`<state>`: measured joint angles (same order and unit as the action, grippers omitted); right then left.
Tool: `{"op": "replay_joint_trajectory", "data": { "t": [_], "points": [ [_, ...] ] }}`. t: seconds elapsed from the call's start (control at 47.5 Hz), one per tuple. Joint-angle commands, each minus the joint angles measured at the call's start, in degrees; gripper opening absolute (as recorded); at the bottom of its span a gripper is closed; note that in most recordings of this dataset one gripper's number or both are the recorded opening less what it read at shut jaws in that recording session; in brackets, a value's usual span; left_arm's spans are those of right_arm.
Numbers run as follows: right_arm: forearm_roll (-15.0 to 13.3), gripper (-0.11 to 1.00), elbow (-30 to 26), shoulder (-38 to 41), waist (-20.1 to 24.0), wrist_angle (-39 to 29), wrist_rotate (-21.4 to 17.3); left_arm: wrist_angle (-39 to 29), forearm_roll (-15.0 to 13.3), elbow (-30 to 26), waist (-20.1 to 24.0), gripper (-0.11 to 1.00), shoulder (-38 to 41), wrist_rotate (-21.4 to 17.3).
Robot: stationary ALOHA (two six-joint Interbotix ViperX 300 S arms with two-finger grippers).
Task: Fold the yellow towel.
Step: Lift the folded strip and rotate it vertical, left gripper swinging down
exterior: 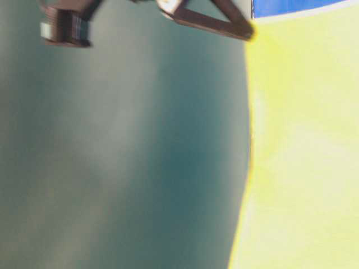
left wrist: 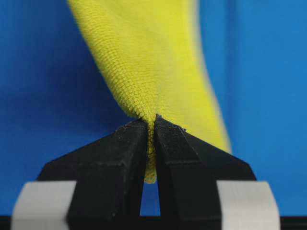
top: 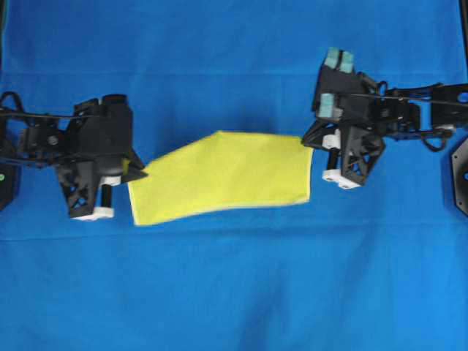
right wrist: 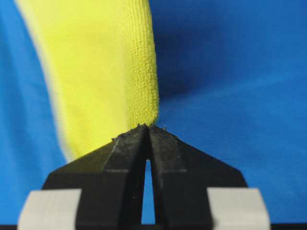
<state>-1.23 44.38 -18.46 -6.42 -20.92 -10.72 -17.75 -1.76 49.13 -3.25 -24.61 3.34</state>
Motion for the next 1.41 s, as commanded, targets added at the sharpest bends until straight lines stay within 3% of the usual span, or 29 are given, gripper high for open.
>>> {"op": "replay_joint_trajectory", "data": {
  "t": [0.0,0.274,0.589,0.799,0.989,1.157,1.389],
  "points": [
    [-0.26,0.02,-1.23,-2.29,0.09,-0.44,-0.09,0.00,0.09,-1.05,-0.88,0.04,-2.64,0.18],
    [-0.79,0.02,-1.05,-2.20,-1.58,1.67,-0.18,2.64,0.09,-0.62,-2.02,0.03,-2.99,0.35],
    [-2.81,0.02,-2.90,-0.88,-13.27,6.68,0.09,13.27,0.09,-2.90,-8.79,0.03,1.76,0.00],
    [-5.01,0.02,-7.73,3.87,-18.28,8.79,0.18,16.79,0.09,-7.82,-10.20,0.03,8.79,-0.79],
    [-6.50,0.02,-13.89,9.14,-19.69,8.61,0.62,17.40,0.09,-14.68,-10.37,0.04,15.73,-1.76],
    [-8.35,0.02,-18.54,12.83,-19.69,8.53,0.70,17.31,0.09,-20.13,-10.37,0.03,19.95,-4.92],
    [-8.79,0.02,-19.78,13.89,-19.86,8.35,0.70,17.23,0.09,-22.06,-10.37,0.03,21.71,-7.65]
  ]
}}
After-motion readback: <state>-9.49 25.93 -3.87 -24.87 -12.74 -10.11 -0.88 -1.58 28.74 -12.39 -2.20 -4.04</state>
